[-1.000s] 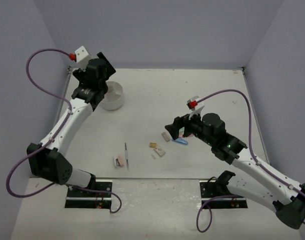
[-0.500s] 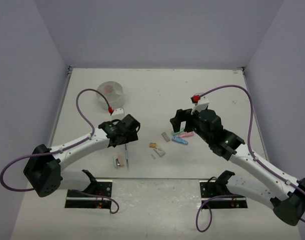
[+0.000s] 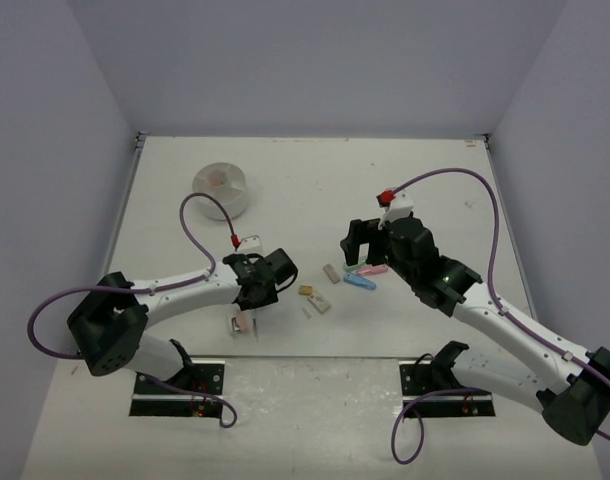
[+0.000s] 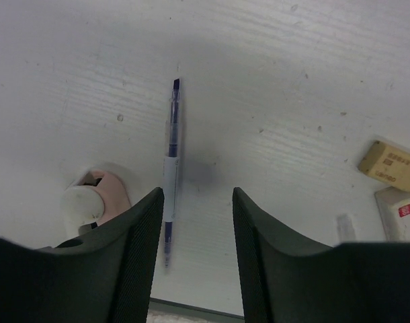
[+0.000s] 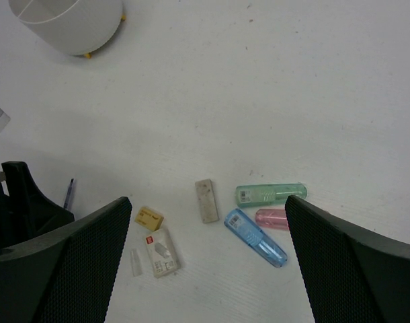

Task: Sort the stationery into containers
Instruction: Pick up the pen from the center of the board.

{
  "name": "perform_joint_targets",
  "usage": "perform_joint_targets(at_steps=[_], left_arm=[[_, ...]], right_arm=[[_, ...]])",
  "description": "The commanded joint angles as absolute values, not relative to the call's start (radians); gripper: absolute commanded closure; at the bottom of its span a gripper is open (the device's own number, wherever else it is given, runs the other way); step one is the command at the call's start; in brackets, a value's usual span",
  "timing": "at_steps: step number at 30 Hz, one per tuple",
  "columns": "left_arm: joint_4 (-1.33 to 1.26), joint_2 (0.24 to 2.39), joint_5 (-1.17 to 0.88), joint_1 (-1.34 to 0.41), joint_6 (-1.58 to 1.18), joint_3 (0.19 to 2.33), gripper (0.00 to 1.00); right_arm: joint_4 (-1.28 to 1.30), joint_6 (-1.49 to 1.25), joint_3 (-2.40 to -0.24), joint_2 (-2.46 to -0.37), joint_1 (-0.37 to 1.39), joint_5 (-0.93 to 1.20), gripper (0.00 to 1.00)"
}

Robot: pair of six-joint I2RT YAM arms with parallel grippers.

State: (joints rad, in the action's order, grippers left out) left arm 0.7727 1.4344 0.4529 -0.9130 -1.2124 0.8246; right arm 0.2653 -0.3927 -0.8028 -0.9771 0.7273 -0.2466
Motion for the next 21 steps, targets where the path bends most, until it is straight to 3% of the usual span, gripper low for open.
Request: perform_joint_targets(at_steps=[1, 18, 21], left_arm=[[0.773, 1.449, 0.44, -0.938, -1.279, 0.798, 0.58], [0.681, 1.468, 0.423, -0.953, -1.272, 0.71, 0.69], [0.662, 1.473, 0.426, -0.953, -1.264, 0.705, 0.82]], right_arm=[[0.251, -0.407, -0.842, -0.968, 0.724, -0.273, 0.01], [0.227, -0.399, -0.836, -0.966, 0.724, -0.17, 0.01], [0.22, -0.392, -0.834, -0.965, 0.723, -0.139, 0.03]])
